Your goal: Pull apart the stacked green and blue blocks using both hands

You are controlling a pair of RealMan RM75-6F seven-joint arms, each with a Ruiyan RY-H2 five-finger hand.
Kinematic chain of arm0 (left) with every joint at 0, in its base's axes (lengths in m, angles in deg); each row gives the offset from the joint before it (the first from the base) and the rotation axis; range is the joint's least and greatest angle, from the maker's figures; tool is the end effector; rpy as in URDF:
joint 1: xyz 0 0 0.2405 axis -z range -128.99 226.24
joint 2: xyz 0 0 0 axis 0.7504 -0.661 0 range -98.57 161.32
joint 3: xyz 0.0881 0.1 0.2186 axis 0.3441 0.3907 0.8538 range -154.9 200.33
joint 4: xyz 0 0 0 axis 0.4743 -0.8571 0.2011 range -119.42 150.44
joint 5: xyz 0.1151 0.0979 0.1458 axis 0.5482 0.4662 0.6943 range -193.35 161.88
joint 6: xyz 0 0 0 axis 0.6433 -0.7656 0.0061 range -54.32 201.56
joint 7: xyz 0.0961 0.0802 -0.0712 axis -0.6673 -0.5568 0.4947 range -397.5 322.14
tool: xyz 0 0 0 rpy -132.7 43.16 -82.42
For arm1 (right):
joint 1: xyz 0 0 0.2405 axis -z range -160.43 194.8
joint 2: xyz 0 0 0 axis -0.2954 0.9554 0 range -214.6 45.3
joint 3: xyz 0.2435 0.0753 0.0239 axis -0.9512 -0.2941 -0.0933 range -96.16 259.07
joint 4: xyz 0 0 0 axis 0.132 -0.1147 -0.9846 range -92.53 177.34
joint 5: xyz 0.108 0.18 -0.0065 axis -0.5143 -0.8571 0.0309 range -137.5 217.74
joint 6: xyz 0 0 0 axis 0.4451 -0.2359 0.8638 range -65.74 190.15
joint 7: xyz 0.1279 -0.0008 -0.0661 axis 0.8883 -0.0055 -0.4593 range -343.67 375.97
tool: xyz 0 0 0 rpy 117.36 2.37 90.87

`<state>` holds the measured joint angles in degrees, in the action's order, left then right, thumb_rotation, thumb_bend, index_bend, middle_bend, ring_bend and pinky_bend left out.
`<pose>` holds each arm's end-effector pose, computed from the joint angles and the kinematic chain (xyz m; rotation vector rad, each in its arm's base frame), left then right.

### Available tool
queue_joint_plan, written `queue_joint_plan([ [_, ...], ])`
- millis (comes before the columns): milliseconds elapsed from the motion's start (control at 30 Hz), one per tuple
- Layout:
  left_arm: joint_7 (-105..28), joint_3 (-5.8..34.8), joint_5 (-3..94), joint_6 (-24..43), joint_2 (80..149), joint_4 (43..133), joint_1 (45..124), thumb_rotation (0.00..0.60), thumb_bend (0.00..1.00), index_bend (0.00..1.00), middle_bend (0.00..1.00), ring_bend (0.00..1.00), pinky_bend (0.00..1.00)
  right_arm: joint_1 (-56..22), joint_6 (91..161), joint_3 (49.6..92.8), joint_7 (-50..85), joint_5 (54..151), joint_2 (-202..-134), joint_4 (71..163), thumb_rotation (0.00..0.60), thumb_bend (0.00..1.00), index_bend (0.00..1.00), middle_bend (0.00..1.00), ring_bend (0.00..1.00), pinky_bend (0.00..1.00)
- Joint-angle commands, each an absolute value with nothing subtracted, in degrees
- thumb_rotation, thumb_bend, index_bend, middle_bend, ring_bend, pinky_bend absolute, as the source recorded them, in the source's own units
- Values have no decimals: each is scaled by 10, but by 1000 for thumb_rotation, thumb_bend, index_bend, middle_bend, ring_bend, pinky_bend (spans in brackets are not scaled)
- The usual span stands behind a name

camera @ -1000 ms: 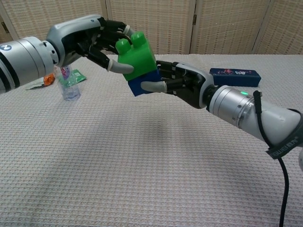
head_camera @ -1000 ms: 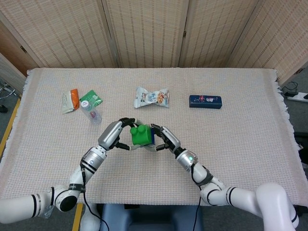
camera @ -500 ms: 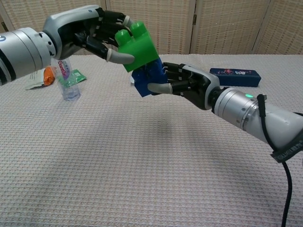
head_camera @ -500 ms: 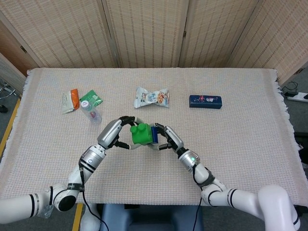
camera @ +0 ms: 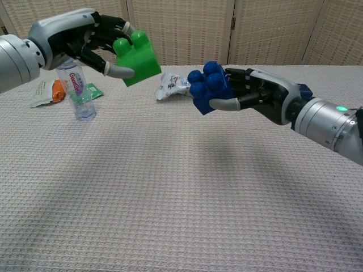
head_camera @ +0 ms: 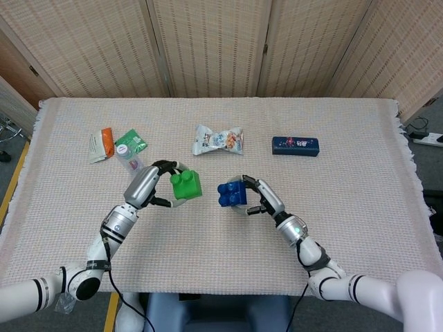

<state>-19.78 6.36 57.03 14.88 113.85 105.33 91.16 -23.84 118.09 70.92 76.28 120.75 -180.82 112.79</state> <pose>-0.1070 0.3600 0.0410 -1.6302 -1.3655 -1.5259 -0.1514 -0.3498 -0.0395 1.3266 -2.0603 1.6643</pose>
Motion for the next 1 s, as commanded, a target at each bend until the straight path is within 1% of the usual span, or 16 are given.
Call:
queue_joint_plan([
  [33,-210,85,583,135,1139,1030,896,600,443,715,862,563,225,-222,1186,720,742,1207,-1783,1141,600,313,697,317,339,262],
  [233,-220,126,610,105,1156,959,864,600,442,715,862,562,225,-189,1199,737,713,1204,-1748,1152,600,313,698,317,340,262],
  [467,-215,151,626,91,1176,896,841,600,442,715,862,563,219,-163,1196,761,694,1208,-1716,1161,600,313,702,317,342,264],
  [633,-213,172,637,99,1192,854,831,600,442,713,862,565,219,-149,1195,776,669,1215,-1687,1168,600,313,702,317,342,270],
  [833,-193,179,641,106,1208,825,824,600,443,711,862,564,218,-147,1172,781,602,1203,-1650,1183,600,314,703,317,342,271],
  [1000,-177,176,647,103,1218,813,823,600,443,707,862,564,215,-147,1154,776,559,1183,-1636,1195,600,313,704,317,342,271],
])
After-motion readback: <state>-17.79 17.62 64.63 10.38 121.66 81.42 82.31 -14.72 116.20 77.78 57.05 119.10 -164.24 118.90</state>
